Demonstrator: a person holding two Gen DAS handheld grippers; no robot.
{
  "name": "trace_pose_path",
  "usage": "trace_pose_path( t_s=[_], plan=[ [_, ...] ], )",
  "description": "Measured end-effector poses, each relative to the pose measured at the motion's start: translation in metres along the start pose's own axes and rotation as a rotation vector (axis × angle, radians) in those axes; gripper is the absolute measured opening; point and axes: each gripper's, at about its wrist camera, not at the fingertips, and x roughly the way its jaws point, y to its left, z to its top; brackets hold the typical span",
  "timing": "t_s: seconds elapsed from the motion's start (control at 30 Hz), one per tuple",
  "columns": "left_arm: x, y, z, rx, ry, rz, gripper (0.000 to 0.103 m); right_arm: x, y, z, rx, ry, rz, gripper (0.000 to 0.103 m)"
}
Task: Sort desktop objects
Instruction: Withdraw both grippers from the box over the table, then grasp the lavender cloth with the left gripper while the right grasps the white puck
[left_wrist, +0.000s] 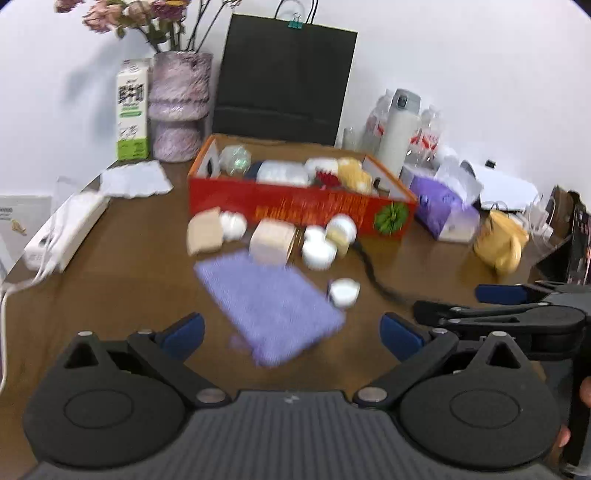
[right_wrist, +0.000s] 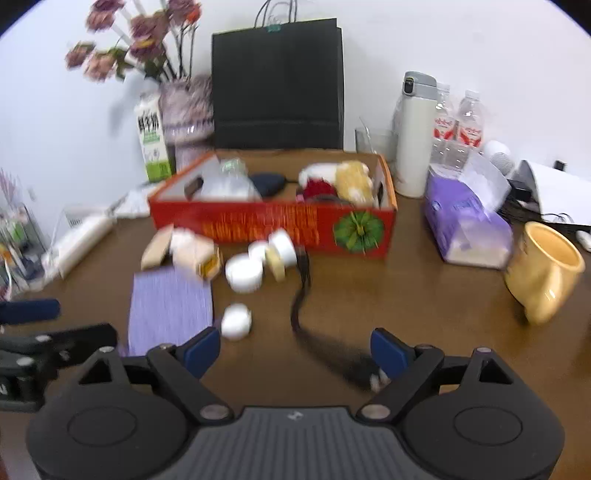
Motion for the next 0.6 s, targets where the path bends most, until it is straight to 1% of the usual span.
trace_pose_path(
  t_s=[0.07,0.17,0.23,0.3,0.37,0.43,0.53,0.6],
  plan=[
    [-0.011,0.003,-0.018,0.013,-0.016,-0.018,0.103,-0.014,0.004,-0.022,-0.009,-0.030,-0.012,0.088],
    [-0.028,0.008,-0.042,0.024,-0.046,-0.022,0.103,-0.037,0.012,-0.054,-0.008,-0.074,0.006,0.088],
    [-0.039,0.009,-0.062,0.019,-0.060,-0.024,0.103,-0.051,0.020,-0.075,-0.056,-0.103,0.028,0.089],
    [-0.049,0.009,-0.082,-0.010,-0.071,0.007,0.103,-0.061,0.028,-0.096,-0.115,-0.130,0.000,0.089],
    [-0.054,0.006,-0.094,-0.020,-0.087,0.022,0.103,-0.066,0.033,-0.113,-0.141,-0.127,-0.023,0.089],
    [-0.055,0.001,-0.101,0.008,-0.099,0.041,0.103,-0.070,0.033,-0.124,-0.134,-0.125,-0.004,0.089],
    [-0.048,-0.004,-0.106,0.047,-0.068,0.073,0.103,-0.078,0.029,-0.124,-0.093,-0.169,0.007,0.094],
    [-0.046,-0.004,-0.107,0.045,-0.055,0.070,0.103,-0.073,0.027,-0.123,-0.074,-0.137,-0.002,0.093]
  ],
)
